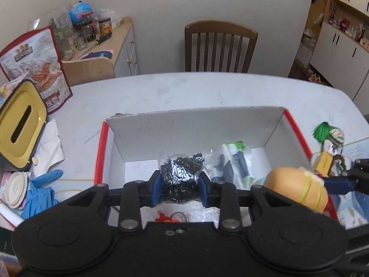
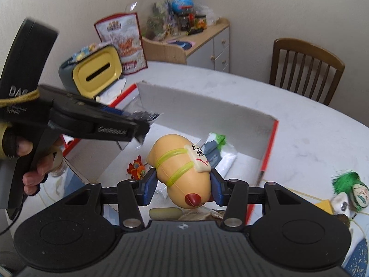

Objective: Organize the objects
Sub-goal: 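Carry the pig toy and bead bag into the box and open both grippers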

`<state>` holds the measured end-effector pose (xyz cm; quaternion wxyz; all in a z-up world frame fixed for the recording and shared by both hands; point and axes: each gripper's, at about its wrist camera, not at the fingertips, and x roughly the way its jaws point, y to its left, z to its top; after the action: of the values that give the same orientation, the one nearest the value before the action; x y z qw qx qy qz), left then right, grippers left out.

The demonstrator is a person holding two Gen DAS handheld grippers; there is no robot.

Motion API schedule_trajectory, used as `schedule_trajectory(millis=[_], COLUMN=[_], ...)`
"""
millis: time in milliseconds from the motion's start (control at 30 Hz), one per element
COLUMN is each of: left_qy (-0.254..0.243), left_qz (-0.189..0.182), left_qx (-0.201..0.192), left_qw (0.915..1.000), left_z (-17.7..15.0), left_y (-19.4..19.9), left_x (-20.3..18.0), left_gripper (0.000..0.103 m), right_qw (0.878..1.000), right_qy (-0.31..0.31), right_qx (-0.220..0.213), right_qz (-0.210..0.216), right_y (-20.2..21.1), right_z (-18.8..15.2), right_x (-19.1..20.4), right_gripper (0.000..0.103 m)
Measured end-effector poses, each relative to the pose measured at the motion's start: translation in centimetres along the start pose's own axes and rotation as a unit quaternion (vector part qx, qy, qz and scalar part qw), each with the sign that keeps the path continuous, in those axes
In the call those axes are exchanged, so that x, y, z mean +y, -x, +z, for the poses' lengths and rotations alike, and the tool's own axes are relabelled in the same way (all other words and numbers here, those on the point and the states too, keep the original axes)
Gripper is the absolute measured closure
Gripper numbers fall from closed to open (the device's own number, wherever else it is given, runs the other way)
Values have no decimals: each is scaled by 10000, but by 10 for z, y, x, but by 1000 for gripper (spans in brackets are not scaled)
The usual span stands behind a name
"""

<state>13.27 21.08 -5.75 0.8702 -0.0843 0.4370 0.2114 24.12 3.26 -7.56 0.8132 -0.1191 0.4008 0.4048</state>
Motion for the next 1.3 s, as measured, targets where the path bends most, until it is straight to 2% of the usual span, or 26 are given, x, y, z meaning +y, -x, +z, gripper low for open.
schedule_trajectory(millis=[233, 500, 1167, 1233, 1300], left_qy=[-313, -375, -263, -236, -216], left_qz=[117, 128, -78, -79, -75], left_qx=[453, 930, 1587, 1604, 1579], left_qw=[9984, 9949, 9869, 9867, 9872], left_z=[4, 4, 3, 2, 2], left_y=[-36, -65, -89, -89, -87], left_x=[-5, -5, 0, 1, 1], left_gripper=[72, 72, 66, 64, 55], right_qw=[9988, 9950, 9924, 9923, 9927], right_qy=[256, 463, -106, -163, -224], right_qx=[401, 876, 1218, 1220, 1175], right_qz=[-90, -129, 110, 146, 158], right_y=[-34, -64, -82, -81, -78], right_z=[1, -7, -11, -11, -11], right_x=[11, 23, 6, 4, 2], right_gripper=[55, 55, 52, 48, 42])
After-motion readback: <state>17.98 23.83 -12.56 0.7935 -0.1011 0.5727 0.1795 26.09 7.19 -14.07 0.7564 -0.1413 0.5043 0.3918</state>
